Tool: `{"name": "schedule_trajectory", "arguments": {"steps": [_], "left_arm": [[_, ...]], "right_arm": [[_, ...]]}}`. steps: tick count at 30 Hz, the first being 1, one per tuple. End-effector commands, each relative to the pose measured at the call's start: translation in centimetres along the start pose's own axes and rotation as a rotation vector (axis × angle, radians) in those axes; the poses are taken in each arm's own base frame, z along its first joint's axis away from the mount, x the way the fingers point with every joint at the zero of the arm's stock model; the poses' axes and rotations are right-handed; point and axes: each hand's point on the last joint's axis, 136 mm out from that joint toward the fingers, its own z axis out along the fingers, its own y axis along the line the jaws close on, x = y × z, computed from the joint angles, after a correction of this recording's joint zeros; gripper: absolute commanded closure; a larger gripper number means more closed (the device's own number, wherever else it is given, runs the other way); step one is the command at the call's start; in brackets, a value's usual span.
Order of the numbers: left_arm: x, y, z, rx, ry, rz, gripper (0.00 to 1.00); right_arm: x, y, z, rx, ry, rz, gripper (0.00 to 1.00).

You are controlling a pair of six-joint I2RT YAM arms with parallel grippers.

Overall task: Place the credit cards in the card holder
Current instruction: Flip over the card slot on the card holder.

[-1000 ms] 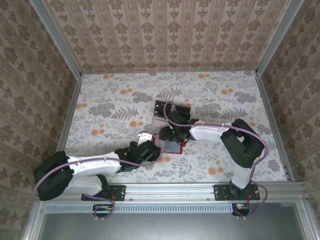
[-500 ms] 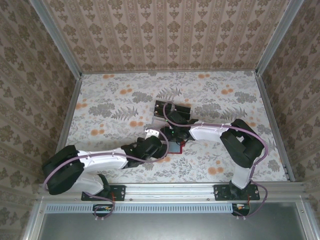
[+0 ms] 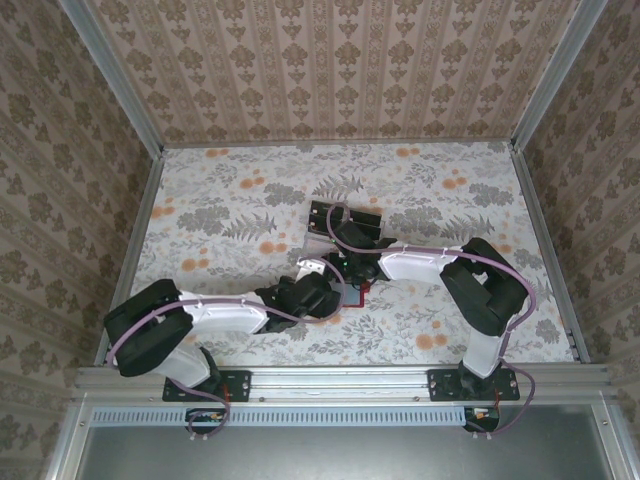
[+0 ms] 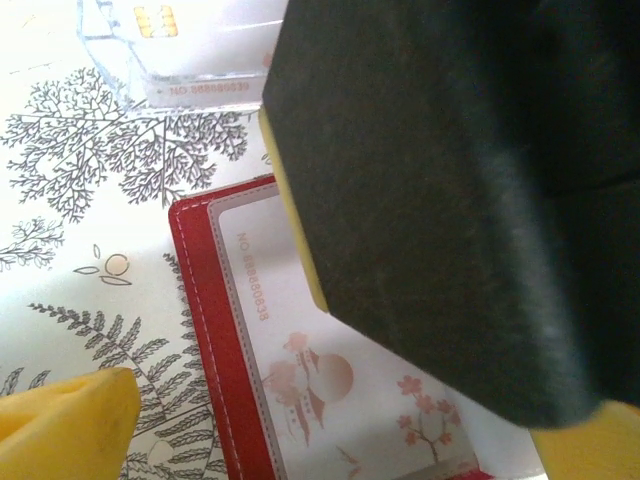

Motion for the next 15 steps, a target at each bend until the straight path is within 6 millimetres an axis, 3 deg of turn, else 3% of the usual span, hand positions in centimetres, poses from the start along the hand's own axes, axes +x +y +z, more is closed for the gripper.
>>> {"name": "schedule_trajectory", "arguments": {"steps": [1, 10, 15], "left_arm": [[-0.5, 0.7, 0.3, -0.056, -0.009, -0.021, 0.0], [1.1, 1.8, 0.7, -0.09, 0.019, -0.059, 0.0], [1.5, 2.0, 0.7, -0.095, 0.022, -0.064, 0.0]], "right_arm": [[0.3, 0.8, -0.1, -0.025, 0.014, 0.003, 0.41], [-1.2, 1.9, -4.3, -0.062, -0.088, 0.008, 0.39], [-0.5, 1.3, -4.7, -0.07, -0.106, 0.058, 0.39]]}}
